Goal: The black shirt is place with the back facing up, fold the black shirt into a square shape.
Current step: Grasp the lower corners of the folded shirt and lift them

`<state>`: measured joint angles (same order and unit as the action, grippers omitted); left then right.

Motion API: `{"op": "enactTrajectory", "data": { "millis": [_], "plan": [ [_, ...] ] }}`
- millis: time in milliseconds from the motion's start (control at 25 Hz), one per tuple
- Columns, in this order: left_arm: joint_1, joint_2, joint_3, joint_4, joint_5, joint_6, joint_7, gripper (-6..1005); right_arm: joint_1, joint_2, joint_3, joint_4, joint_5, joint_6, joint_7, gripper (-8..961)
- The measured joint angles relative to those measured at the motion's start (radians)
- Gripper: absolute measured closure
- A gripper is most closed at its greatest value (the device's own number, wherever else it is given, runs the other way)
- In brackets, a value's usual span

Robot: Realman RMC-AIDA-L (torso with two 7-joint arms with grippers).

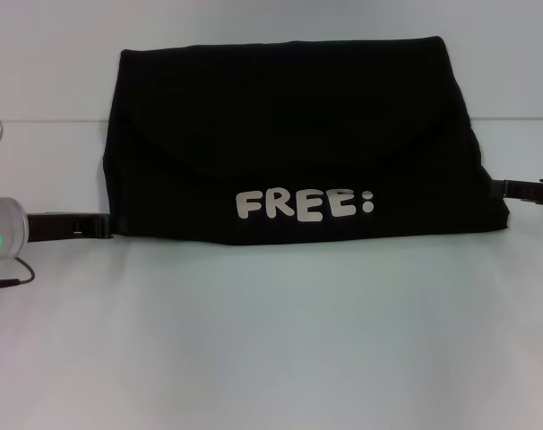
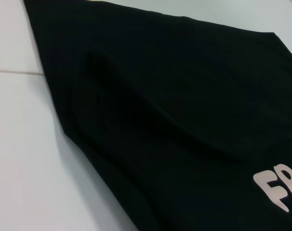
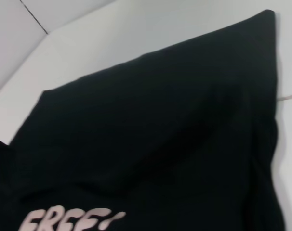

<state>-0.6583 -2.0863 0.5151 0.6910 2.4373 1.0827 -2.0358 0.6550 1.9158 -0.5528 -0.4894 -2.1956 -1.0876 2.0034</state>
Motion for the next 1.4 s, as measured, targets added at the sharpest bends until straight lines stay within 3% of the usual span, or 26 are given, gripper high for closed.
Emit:
{"op": "enactTrajectory", "data": {
  "millis": [480, 1040, 1240, 1400],
  "plan": [
    [-0.007, 0.002, 0.000, -0.006, 0.028, -0.010, 0.005, 999, 0.062, 0.039, -0.002, 0.011, -0.168, 0.106, 0.064, 189],
    [-0.013, 0.002, 0.008, -0.005, 0.028, -0.016, 0.006, 995, 0.065, 0.053, -0.003, 0.029, -0.184, 0.122, 0.072, 189],
    [-0.016, 0.002, 0.009, -0.005, 0.028, -0.021, 0.006, 992, 0.058, 0.050, -0.001, 0.025, -0.183, 0.100, 0.083, 289],
    [-0.017, 0.003, 0.009, -0.007, 0.028, -0.021, 0.006, 990, 0.051, 0.047, 0.003, 0.023, -0.183, 0.101, 0.097, 480]
  ]
}}
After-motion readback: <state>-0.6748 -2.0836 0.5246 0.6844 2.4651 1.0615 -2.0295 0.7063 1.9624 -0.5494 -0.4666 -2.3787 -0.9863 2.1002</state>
